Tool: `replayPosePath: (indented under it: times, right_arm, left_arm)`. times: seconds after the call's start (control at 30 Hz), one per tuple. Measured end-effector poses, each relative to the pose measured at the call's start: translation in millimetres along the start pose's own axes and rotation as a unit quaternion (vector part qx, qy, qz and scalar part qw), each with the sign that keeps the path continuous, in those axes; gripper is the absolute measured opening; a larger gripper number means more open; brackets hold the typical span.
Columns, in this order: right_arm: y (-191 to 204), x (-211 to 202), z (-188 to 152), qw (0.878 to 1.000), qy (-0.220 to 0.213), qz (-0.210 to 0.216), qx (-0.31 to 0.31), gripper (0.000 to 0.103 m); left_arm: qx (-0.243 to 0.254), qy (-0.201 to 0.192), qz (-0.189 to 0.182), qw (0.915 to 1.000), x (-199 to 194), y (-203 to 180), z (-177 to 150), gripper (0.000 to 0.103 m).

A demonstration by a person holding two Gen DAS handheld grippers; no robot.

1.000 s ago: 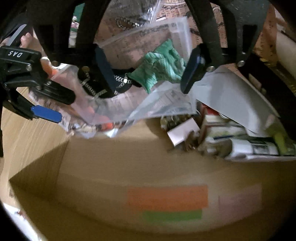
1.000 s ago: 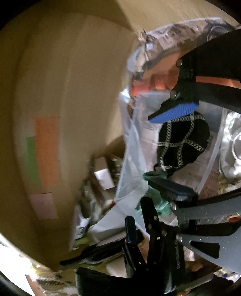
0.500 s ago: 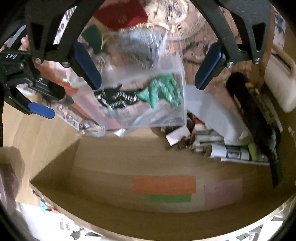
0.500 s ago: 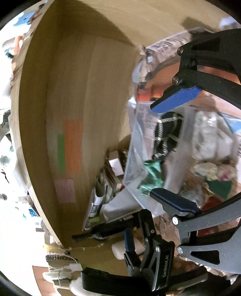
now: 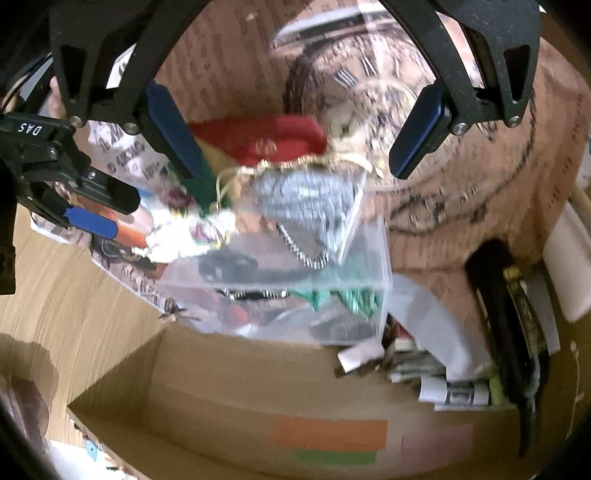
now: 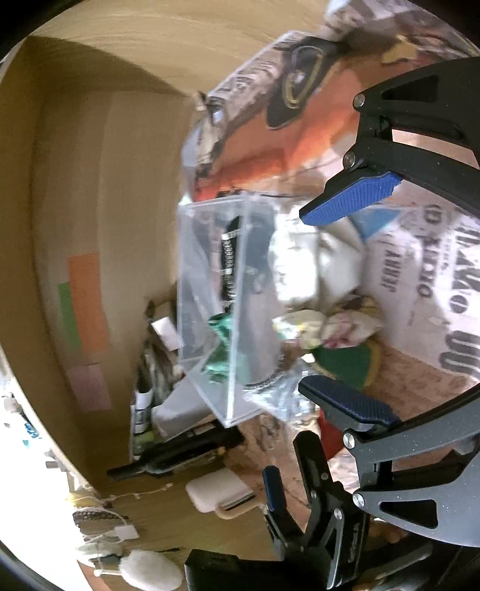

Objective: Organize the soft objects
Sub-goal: 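Grasp the red velvet pouch with the left gripper while the right gripper grasps the floral cloth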

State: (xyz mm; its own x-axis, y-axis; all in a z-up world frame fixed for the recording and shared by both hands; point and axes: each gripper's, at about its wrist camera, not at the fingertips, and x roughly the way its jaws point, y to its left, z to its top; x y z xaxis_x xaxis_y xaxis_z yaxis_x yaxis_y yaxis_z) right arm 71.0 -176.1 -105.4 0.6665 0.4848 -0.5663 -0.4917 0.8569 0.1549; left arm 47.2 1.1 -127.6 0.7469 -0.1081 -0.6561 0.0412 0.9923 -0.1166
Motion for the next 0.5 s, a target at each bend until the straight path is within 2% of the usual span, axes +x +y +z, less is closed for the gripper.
replayPosePath:
  times: [0.17, 0.23, 0.33, 0.43, 0.5]
  right_arm:
    - [1, 9, -12, 1.000, 0.019, 0.007, 0.008, 0.079]
    - [1, 13, -14, 1.000, 0.026, 0.011, 0.009, 0.067]
    - [3, 20, -13, 0.999, 0.033, 0.017, 0.009, 0.055]
    - [4, 28, -12, 0.999, 0.043, 0.026, 0.008, 0.049]
    - [5, 34, -10, 0.998, 0.048, 0.030, 0.010, 0.047]
  left_arm:
    - [-0.002, 0.014, -0.011, 0.9998, 8, -7, -15, 0.102]
    - [-0.001, 0.023, -0.014, 0.9997, 13, -9, -19, 0.102]
    - [0.001, 0.026, -0.005, 0.9997, 22, -10, -21, 0.103]
    - [-0.001, 0.042, -0.001, 0.9991, 37, -7, -23, 0.103]
    - [0.002, 0.038, 0.005, 0.9993, 40, -6, -26, 0.102]
